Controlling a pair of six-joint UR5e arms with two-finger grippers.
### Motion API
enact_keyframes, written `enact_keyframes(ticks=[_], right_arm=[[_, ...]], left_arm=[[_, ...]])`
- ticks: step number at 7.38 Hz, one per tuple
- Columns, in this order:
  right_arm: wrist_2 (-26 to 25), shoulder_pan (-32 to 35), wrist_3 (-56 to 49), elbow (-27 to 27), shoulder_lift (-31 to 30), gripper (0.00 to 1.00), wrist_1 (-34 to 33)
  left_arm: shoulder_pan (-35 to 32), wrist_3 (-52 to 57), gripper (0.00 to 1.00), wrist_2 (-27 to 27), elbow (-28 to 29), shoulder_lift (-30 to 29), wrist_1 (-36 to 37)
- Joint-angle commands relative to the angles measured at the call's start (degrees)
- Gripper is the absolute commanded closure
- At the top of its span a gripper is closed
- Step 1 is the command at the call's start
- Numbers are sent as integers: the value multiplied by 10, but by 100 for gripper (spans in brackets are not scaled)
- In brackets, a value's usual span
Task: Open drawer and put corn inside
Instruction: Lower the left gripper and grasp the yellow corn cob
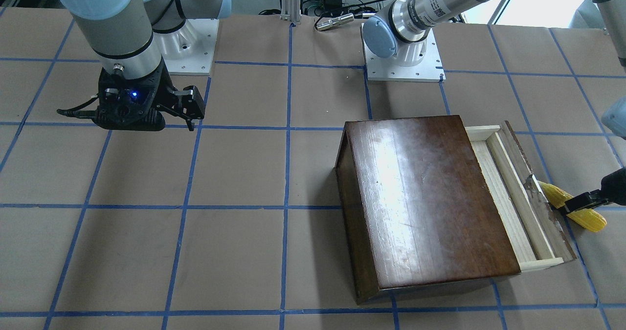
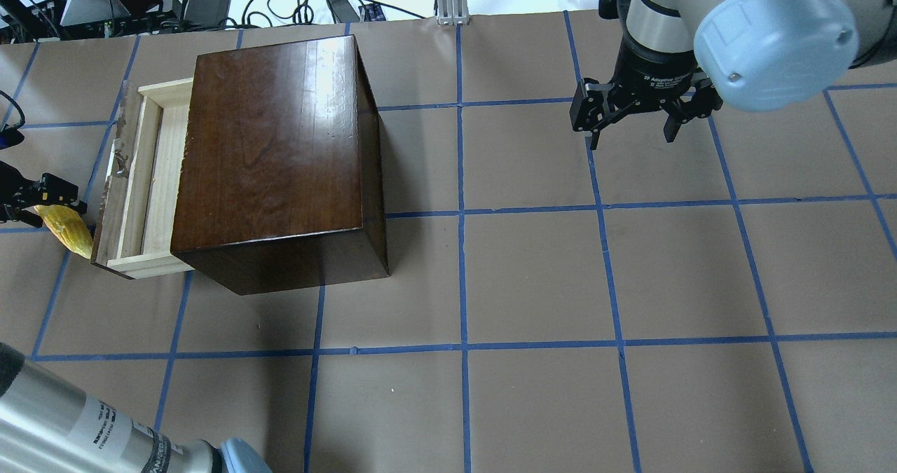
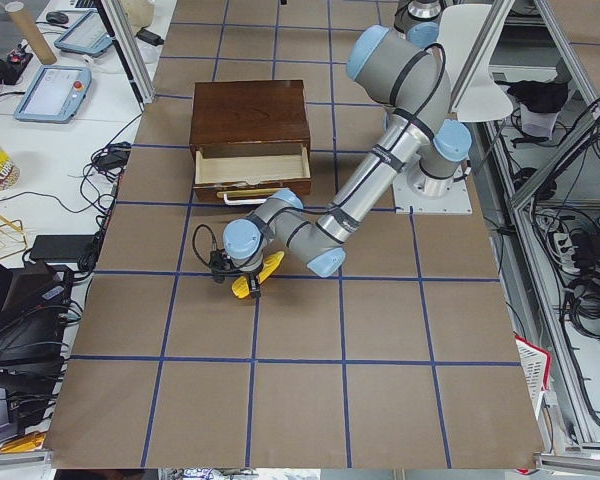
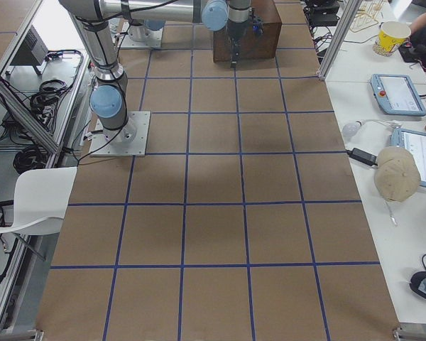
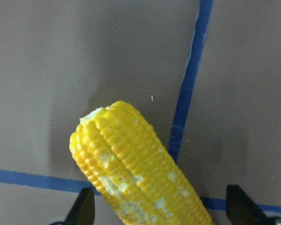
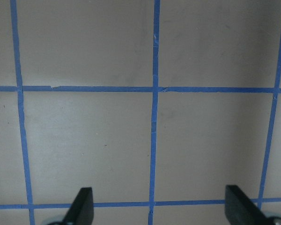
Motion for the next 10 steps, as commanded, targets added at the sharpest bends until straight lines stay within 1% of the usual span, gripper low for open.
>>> enact_keyframes(ticks=[1, 2, 3, 4, 6, 7, 8, 10], right_arm=[[0, 0, 0, 0, 0, 0, 0], [0, 0, 0, 0, 0, 0, 0], [0, 0, 0, 0, 0, 0, 0], [0, 0, 0, 0, 0, 0, 0], [0, 0, 0, 0, 0, 0, 0], [0, 0, 0, 0, 0, 0, 0], [0, 0, 0, 0, -1, 0, 0], [0, 0, 0, 0, 0, 0, 0]], left_arm=[[0, 6, 51, 2, -1, -5, 33], [0, 15, 79, 2, 0, -8, 35], [0, 26, 97, 1, 3, -9, 36], [0, 24, 100, 1, 4, -8, 38], [-4, 28, 100, 3, 5, 7, 28], [-5, 48, 100, 5, 5, 13, 26], [-10, 52, 100, 18, 6, 27, 14], [-15, 63, 100, 26, 11, 82, -50]])
